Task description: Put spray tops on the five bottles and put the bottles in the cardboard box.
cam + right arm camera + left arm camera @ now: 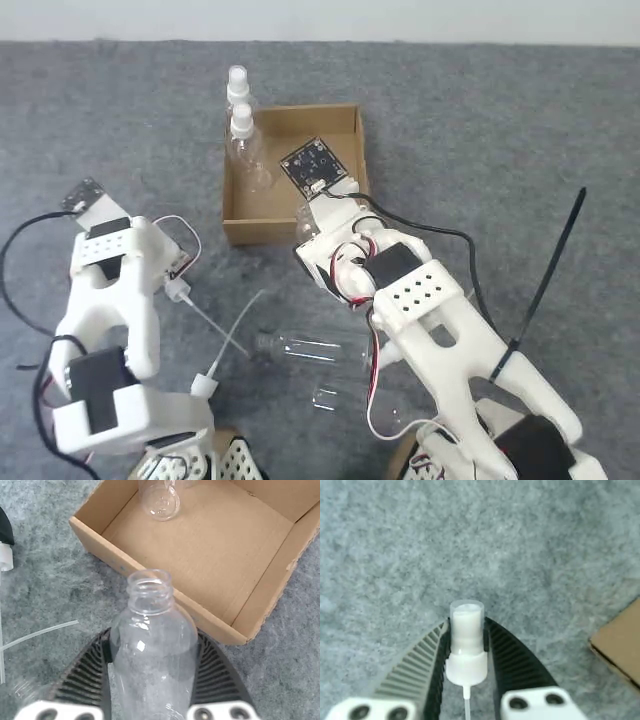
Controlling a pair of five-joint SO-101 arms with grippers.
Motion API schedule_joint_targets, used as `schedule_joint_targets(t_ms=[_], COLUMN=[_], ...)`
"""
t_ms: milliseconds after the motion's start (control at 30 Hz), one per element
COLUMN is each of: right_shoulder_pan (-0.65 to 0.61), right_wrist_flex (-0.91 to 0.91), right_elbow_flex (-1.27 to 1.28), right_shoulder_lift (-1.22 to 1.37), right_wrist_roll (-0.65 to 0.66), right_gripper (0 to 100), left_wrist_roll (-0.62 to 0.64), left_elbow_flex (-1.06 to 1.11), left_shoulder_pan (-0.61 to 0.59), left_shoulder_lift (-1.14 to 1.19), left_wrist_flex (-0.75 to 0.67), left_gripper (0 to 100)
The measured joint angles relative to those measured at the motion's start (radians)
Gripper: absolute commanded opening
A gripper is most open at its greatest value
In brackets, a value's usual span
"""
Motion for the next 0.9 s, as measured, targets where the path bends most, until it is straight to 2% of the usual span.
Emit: schedule_joint_targets(t_ms=[333, 667, 900], right_shoulder_pan=[0.000, 0.000, 0.000], right_wrist_flex=[0.000, 0.000, 0.000], right_elbow_flex=[0.000, 0.000, 0.000], right_shoulder_lift=[0.000, 0.000, 0.000], right_wrist_roll=[0.000, 0.000, 0.000], right_gripper=[0.9, 0.8, 0.7], left_wrist_roll=[-0.002, 0.002, -0.031], left_elbow_flex=[0.000, -0.130, -0.176], left_shoulder_pan=[0.000, -0.083, -0.089], left_shoulder_lift=[0.000, 0.002, 0.002], left_wrist_flex=[-0.020, 0.129, 0.160], left_gripper=[1, 1, 1])
